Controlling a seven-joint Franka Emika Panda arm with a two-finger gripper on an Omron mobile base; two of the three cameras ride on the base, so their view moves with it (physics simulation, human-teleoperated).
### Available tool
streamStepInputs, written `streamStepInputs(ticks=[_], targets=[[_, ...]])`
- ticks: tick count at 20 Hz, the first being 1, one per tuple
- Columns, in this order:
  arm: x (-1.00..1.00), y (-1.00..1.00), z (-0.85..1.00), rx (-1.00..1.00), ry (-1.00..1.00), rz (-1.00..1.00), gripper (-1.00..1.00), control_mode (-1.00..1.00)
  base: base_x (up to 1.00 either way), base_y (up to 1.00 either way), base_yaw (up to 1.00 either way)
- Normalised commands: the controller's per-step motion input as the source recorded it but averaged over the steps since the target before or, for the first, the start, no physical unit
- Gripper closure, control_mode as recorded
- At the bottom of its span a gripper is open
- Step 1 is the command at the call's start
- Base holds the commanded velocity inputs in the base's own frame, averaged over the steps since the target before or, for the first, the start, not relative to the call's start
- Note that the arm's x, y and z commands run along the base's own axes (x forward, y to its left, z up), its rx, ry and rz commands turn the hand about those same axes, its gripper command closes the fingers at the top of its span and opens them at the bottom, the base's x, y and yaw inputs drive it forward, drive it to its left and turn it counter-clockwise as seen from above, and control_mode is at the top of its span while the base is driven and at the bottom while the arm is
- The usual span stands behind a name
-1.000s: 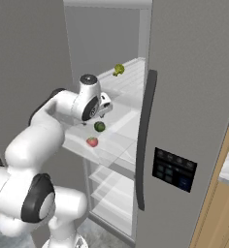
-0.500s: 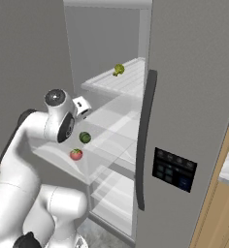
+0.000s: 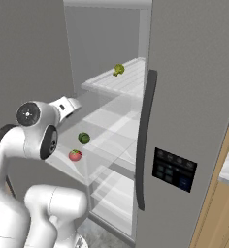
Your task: Place the avocado and tomato inside the fridge drawer. Close the drawer after placing the vegetables.
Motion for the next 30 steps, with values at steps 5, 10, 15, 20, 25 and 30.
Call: streamStepInputs(ticks=[5, 10, 15, 20, 25, 30], targets=[[-1.0, 0.39, 0.16, 0.0, -0.17, -0.03, -1.0, -1.0, 0.0, 0.0, 0.0], [-1.0, 0.46, 0.0, 0.0, -0.04, -0.09, -1.0, -1.0, 0.0, 0.0, 0.0], [-0.63, 0.34, -0.38, -0.05, 0.01, -0.1, -1.0, -1.0, 0.0, 0.0, 0.0], [-0.02, 0.0, -0.8, -0.08, 0.06, 0.0, -1.0, -1.0, 0.0, 0.0, 0.0], [0.22, 0.03, -0.67, -0.03, 0.11, 0.0, -1.0, -1.0, 0.0, 0.0, 0.0], [0.11, 0.01, -0.72, -0.02, 0.03, 0.0, -1.0, -1.0, 0.0, 0.0, 0.0]])
